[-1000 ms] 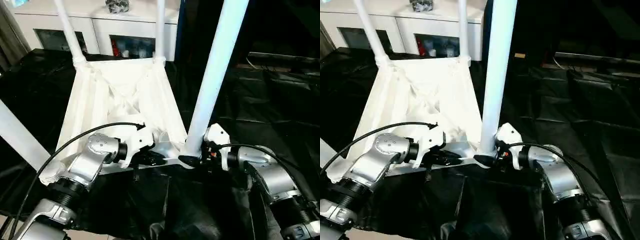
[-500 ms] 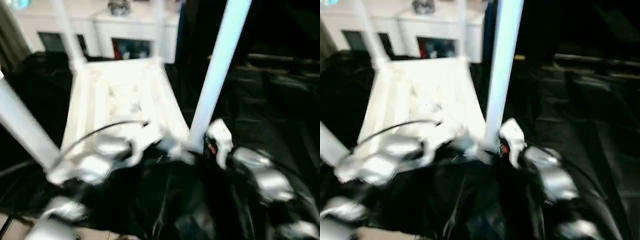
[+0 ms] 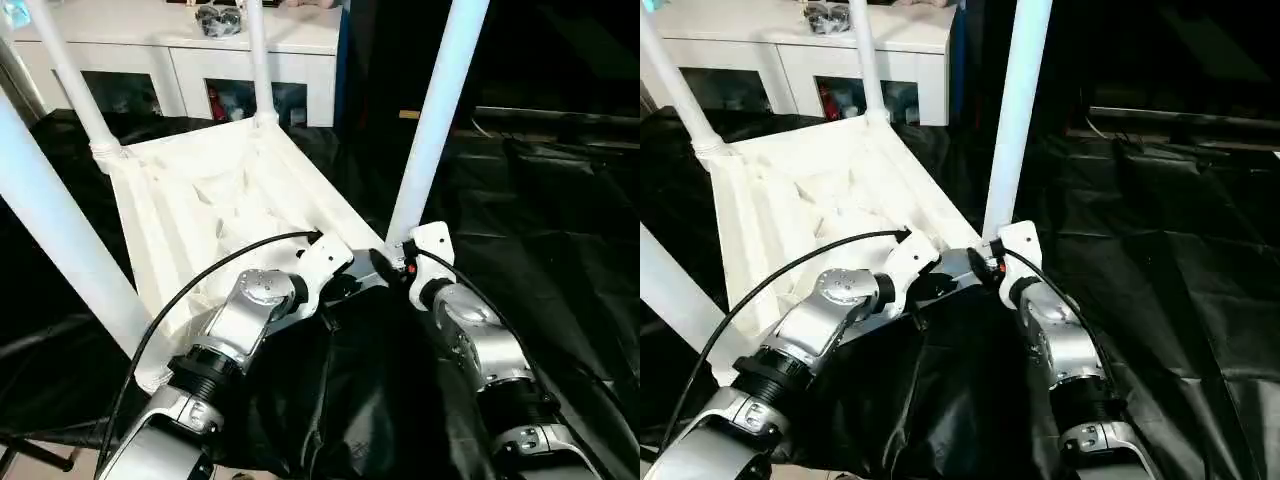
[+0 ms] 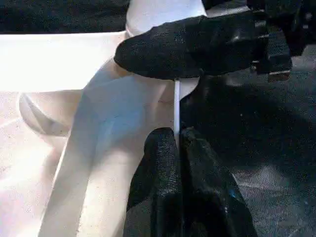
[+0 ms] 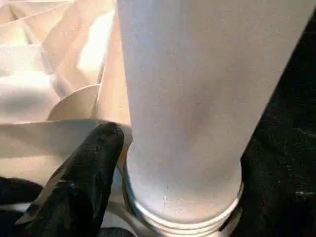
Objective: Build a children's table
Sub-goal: Rotate leg to tighten
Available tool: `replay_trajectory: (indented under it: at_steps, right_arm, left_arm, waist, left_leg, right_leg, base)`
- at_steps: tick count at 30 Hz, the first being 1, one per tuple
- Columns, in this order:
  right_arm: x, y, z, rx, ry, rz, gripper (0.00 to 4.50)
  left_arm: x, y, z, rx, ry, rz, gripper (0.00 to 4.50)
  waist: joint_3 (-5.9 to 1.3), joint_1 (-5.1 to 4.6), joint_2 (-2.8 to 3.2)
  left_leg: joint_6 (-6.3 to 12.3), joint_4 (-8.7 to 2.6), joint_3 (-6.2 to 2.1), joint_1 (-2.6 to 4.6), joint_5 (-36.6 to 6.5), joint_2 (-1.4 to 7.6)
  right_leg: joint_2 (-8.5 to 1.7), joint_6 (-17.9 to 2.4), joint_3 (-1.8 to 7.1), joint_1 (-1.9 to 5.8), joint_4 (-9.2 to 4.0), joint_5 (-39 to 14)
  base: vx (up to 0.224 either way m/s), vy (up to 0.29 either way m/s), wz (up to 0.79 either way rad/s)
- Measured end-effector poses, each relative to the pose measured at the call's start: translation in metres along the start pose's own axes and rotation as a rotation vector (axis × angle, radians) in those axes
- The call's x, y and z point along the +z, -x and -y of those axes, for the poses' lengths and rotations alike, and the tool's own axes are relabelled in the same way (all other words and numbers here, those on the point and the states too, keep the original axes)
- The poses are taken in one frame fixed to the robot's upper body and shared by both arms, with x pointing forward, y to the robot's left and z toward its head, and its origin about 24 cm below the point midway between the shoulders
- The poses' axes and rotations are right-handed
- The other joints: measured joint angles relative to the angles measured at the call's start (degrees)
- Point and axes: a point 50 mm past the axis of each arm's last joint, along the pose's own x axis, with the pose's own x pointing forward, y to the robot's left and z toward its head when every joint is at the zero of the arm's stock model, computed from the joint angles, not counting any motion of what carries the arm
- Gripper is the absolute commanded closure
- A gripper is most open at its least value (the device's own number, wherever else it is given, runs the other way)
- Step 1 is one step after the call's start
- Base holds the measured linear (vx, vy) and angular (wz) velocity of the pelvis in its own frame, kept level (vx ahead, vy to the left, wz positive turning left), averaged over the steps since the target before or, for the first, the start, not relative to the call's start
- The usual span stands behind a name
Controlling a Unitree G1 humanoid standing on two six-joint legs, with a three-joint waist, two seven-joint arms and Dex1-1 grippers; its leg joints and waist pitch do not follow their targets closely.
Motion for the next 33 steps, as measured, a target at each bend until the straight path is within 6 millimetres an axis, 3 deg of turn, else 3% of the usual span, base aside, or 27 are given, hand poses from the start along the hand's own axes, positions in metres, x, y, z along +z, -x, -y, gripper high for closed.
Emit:
replay_trajectory:
  at_steps: [5, 15, 16, 25, 33]
  right_arm:
    - [0.001, 0.009, 0.005, 0.138, 0.097, -0.018, 0.56]
    - [0.008, 0.037, 0.012, 0.48, 0.222, -0.065, 0.56]
    - [0.01, 0.039, 0.01, 0.521, 0.234, -0.063, 0.81]
    - [0.012, 0.049, 0.006, 0.645, 0.266, -0.08, 1.5]
    - [0.015, 0.051, 0.003, 0.672, 0.281, -0.075, 2.12]
  left_arm:
    - [-0.004, 0.011, -0.003, -0.052, -0.047, 0.004, 4.5]
    - [-0.016, 0.039, -0.007, -0.242, -0.088, 0.004, 4.5]
    - [-0.017, 0.042, -0.008, -0.261, -0.09, -0.001, 4.5]
    - [-0.022, 0.052, -0.006, -0.363, -0.106, -0.016, 4.5]
    - [-0.023, 0.054, -0.005, -0.376, -0.106, -0.02, 4.5]
  waist:
    - [0.01, -0.14, 0.01]
    - [0.04, 0.86, 0.01]
    - [0.04, 0.94, 0.01]
    - [0.04, 2.04, 0.01]
    - [0.04, 2.06, 0.0]
  left_leg:
    - [0.0, -0.04, -0.04, -0.04, 0.0, 0.02]
    - [0.12, -0.05, -0.01, -0.22, 0.06, 0.07]
    - [0.08, -0.05, -0.01, -0.22, 0.03, 0.07]
    - [0.02, -0.02, 0.02, -0.24, 0.01, 0.07]
    - [0.02, -0.02, 0.02, -0.23, 0.01, 0.07]
  right_leg:
    - [0.02, -0.27, -0.05, -0.14, 0.06, 0.2]
    - [0.03, -0.21, -0.1, -0.25, 0.02, 0.15]
    - [0.02, -0.21, -0.09, -0.24, 0.02, 0.15]
    - [0.01, -0.2, -0.03, -0.16, 0.03, 0.15]
    - [0.01, -0.2, -0.02, -0.14, 0.02, 0.14]
  base:
    - [0.0, 0.0, 0.0]
    - [0.0, 0.0, 0.0]
    - [0.0, 0.0, 0.0]
    - [0.0, 0.0, 0.0]
    - [0.0, 0.0, 0.0]
